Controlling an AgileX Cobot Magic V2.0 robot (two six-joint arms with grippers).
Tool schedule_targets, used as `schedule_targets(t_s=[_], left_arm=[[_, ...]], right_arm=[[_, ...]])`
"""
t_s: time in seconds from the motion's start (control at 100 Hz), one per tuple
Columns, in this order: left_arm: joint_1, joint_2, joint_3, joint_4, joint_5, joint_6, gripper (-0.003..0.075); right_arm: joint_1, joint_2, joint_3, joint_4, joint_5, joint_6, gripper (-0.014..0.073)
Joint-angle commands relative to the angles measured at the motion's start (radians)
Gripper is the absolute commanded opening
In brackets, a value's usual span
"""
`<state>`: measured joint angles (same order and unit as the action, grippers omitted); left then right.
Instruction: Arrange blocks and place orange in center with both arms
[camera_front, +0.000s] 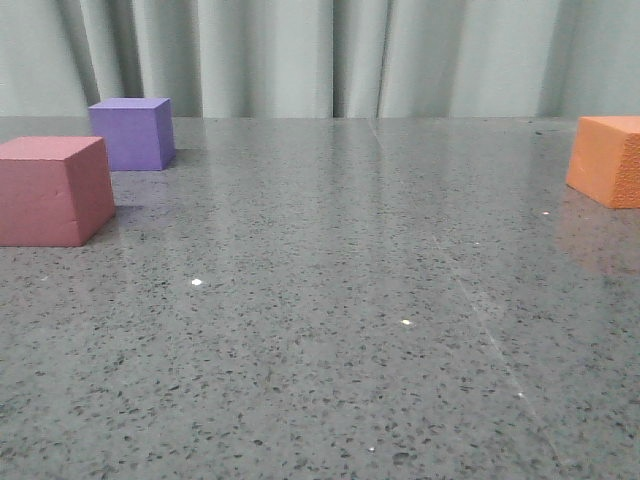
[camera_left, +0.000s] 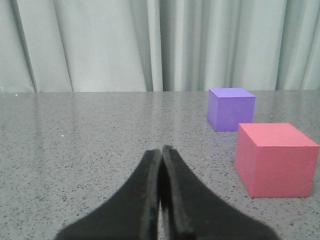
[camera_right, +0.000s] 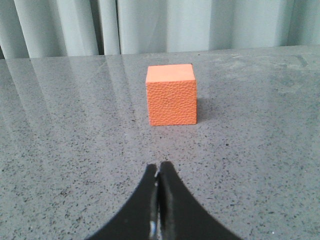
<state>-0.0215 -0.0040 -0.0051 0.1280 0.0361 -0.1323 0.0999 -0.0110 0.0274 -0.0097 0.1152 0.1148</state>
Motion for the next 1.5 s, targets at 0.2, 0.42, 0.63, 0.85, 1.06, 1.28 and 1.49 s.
schedule_targets(t_s=[0.2, 0.42, 0.63, 0.85, 1.06, 1.28, 1.49], left_arm=[[0.002, -0.033, 0.055, -0.008, -0.076, -0.002, -0.0019], [0.002, -0.033, 0.055, -0.008, -0.076, -0.002, -0.0019], [0.002, -0.033, 0.055, -0.008, -0.076, -0.002, -0.0019], [0.002, -0.033, 0.055, -0.008, -0.076, -0.002, -0.0019], [0.002, -0.033, 0.055, -0.008, -0.076, -0.002, -0.0019], [0.002, -0.033, 0.055, -0.008, -0.076, -0.002, -0.0019], [0.002, -0.033, 0.055, -0.008, -0.076, -0.002, -0.0019]], right_arm=[[-0.004, -0.017, -0.044, 0.001, -0.247, -0.007, -0.0068], [-0.004, 0.160, -0.253, 0.001, -0.065, -0.007, -0.0068], [-0.004, 0.491, -0.497, 0.000, 0.067, -0.007, -0.0068], [-0.004, 0.860, -0.726, 0.000, 0.144, -0.007, -0.0068], [-0.003, 1.088, -0.843, 0.000, 0.146, -0.007, -0.0068], [-0.003, 1.136, -0.874, 0.000, 0.111, -0.007, -0.0064], [-0.003, 1.136, -0.874, 0.000, 0.127, -0.007, 0.0204]])
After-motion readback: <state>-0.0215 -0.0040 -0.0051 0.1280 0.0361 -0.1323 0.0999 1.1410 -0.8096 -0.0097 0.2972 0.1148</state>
